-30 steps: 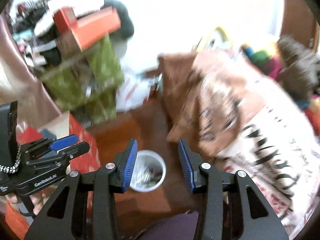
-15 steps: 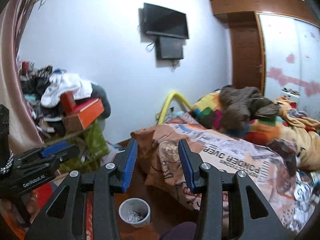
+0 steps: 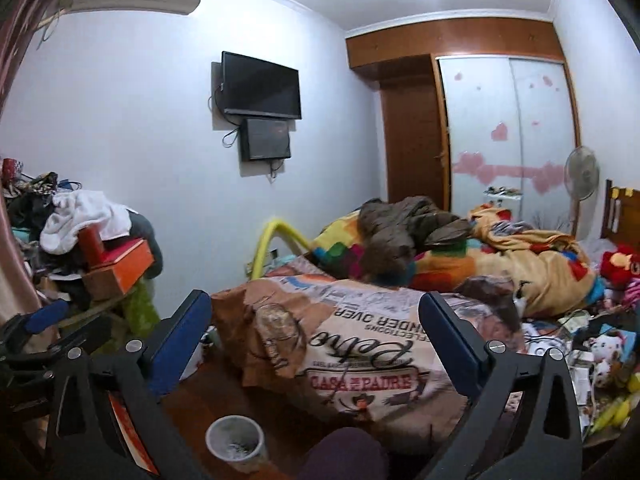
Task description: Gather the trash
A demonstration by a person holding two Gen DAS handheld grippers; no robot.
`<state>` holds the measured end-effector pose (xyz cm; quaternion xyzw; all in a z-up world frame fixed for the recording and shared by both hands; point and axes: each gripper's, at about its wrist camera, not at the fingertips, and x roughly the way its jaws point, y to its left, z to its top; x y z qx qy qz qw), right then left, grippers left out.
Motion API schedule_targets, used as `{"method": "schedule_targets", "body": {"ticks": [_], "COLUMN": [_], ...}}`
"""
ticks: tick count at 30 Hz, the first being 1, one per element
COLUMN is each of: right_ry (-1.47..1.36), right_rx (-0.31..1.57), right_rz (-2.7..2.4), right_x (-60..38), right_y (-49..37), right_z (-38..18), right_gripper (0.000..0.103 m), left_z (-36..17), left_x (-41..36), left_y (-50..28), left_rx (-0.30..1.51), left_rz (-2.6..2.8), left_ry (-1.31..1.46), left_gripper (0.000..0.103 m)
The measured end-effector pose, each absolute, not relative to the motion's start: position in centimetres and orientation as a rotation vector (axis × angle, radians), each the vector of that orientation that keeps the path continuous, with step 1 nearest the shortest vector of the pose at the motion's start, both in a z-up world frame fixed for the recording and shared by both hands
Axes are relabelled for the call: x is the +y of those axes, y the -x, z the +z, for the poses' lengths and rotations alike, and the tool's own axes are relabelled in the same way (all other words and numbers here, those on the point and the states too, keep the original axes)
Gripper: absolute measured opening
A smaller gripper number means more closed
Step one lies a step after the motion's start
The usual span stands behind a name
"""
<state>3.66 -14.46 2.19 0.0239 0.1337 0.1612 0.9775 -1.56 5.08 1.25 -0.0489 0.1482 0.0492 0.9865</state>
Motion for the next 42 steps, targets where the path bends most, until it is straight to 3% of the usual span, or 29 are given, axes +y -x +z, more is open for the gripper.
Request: {"method": "schedule_targets", "body": {"ticks": [42], "right_ry": [-0.034], "right_rx": [0.311], "right_rz": [0.333], "right_x": [-15.7], "right_y": [-2.8], "right_z": [1.3], "right_gripper": [0.103], "left_z": [1.2], "left_x": [3.9], "left_y": [1.9], "left_rx": [0.312], "left_rz": [0.088], "left_ry": [0.079], "left_gripper": [0.102]}}
